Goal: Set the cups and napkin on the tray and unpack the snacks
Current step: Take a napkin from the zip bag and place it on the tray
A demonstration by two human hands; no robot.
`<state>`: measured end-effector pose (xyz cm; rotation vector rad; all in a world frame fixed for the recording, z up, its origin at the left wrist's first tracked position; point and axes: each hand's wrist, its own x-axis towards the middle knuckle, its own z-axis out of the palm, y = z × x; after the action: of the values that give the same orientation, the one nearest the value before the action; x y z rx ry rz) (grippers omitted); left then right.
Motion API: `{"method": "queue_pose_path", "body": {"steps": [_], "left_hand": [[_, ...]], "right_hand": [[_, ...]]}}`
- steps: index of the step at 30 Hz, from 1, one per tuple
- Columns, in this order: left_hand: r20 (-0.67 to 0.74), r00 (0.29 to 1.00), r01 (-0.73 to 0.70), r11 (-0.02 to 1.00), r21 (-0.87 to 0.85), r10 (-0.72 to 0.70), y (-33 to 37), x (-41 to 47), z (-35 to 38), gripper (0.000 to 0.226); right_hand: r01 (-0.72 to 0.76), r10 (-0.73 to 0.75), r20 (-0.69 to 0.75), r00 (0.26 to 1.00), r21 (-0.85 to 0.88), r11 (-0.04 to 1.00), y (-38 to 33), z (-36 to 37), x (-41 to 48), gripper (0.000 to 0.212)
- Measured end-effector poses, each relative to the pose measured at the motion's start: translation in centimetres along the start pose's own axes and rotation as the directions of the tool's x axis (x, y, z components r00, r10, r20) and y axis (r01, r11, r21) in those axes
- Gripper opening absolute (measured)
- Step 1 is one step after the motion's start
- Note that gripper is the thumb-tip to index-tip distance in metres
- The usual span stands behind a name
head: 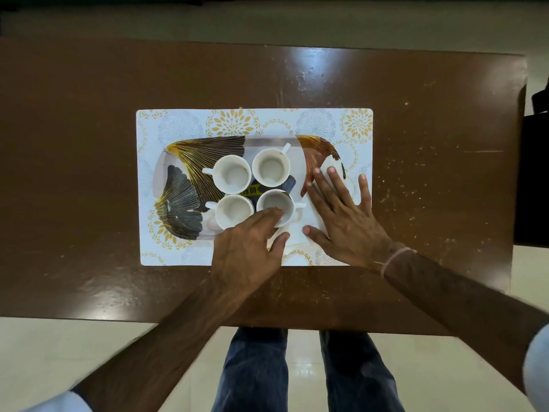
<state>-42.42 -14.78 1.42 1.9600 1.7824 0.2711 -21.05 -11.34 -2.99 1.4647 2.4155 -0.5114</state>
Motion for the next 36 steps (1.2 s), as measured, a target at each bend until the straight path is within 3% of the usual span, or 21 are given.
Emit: {"method": "queue_pose_path", "body": {"steps": [5, 7, 11, 14, 17, 21, 28, 36], "left_hand": [[-0.181, 0.983, -0.047, 0.989, -0.142, 0.021, -1.9, 0.4, -2.0, 0.027], [-0.205, 0.977, 0.022, 0.984, -0.177, -0.058, -3.3, 1.0, -3.1, 0.028], [-0.193, 0.957, 0.183, 0.967, -0.176, -0.217, -6.2, 2.3, -4.9, 0.034], [-0.12, 0.974, 0.158, 0.955, -0.25, -0.193, -7.9, 3.7, -6.0, 0.046], [-0.021, 0.984, 0.171, 0.968, -0.184, -0.178, -8.5, 5.1, -6.2, 0.055], [0.014, 0.984, 0.179, 0.971, -0.16, -0.179, -8.6, 6.4, -6.3, 0.047], [-0.003, 0.987, 0.156, 0.973, -0.171, -0.159, -8.4, 7.1, -6.5, 0.034], [-0.005, 0.994, 0.111, 0.984, -0.138, -0.113, -8.9, 7.2, -6.9, 0.039]], "right_hand": [[0.009, -0.009, 0.003, 1.0, 0.011, 1.0, -0.1, -0.3, 0.1, 0.082], [0.003, -0.003, -0.007, 1.0, 0.018, 1.0, -0.2, -0.5, 0.1, 0.082], [-0.035, 0.037, -0.029, 0.999, 0.085, 0.996, -0.4, -1.3, 0.4, 0.085], [-0.049, 0.06, -0.062, 0.996, 0.159, 0.986, -0.8, -1.9, 0.3, 0.082], [-0.046, 0.084, -0.108, 0.991, 0.312, 0.949, -1.2, -3.1, 1.2, 0.088], [0.006, 0.056, -0.092, 0.994, 0.563, 0.826, -1.3, -6.1, 4.7, 0.093], [0.066, -0.018, -0.146, 0.989, 0.33, 0.941, -1.6, -6.7, 7.5, 0.051], [0.055, 0.0, -0.184, 0.983, 0.296, 0.953, -1.7, -5.7, 6.7, 0.044]]}}
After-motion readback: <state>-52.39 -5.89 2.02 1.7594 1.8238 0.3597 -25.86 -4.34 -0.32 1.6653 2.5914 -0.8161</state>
